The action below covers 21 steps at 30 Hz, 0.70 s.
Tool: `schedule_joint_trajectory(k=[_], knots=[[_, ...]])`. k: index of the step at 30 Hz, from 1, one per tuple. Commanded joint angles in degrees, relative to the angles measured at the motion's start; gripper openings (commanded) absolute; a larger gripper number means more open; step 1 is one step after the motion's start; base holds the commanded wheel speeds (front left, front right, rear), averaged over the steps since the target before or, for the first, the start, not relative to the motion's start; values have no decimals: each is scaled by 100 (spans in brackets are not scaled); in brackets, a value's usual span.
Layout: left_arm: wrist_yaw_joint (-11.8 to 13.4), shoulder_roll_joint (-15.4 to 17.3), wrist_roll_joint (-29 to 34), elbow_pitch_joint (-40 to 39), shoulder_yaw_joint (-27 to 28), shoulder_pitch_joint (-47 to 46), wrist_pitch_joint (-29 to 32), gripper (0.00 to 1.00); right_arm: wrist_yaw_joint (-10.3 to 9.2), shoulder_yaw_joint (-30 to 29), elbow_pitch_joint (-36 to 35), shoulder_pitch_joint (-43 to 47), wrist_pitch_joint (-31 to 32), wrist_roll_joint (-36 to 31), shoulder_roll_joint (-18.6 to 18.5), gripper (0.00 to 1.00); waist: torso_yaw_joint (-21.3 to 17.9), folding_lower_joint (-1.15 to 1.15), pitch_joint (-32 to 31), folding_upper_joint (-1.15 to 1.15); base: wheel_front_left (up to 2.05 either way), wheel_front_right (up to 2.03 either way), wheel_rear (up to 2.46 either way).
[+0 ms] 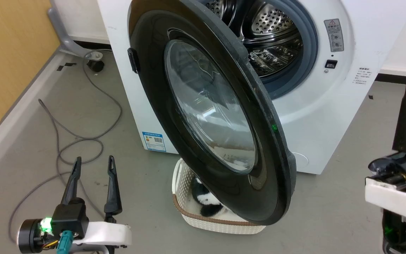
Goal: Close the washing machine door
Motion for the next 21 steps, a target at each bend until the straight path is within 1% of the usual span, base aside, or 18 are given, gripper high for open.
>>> schedule_joint_trajectory(k=[1, 6, 9, 11, 16, 19, 20, 21], knots=[[-24, -21, 21, -21, 39, 66, -25, 100, 5, 92, -115, -78, -18, 127, 3, 0, 6, 0, -5, 0, 0, 0, 0], [-113, -126, 56, -10, 149, 110, -25, 100, 5, 921, -643, -237, -18, 641, -19, 0, 41, 0, -18, 0, 0, 0, 0], [-151, -175, 90, -7, 207, 123, -25, 100, 5, 1419, -781, -237, -18, 813, -189, 0, 52, 0, -24, 0, 0, 0, 0], [-171, -203, 113, -9, 244, 130, -25, 100, 5, 1777, -812, -224, -18, 862, -368, 0, 53, 0, -32, 0, 0, 0, 0], [-209, -252, 164, -18, 345, 155, -25, 100, 5, 2690, -614, -154, -18, 790, -909, 0, 14, 0, -44, 0, 0, 0, 0], [-227, -282, 197, -26, 380, 168, -25, 100, 5, 3149, -357, -74, -18, 700, -1174, 0, -14, 0, -43, 0, 0, 0, 0], [-236, -300, 216, -31, 401, 173, -25, 100, 5, 3398, -174, -12, -18, 627, -1314, 0, -35, 0, -40, 0, 0, 0, 0], [-240, -308, 224, -34, 412, 176, -25, 100, 5, 3505, -77, 28, -18, 607, -1365, 0, -47, 0, -36, 0, 0, 0, 0]])
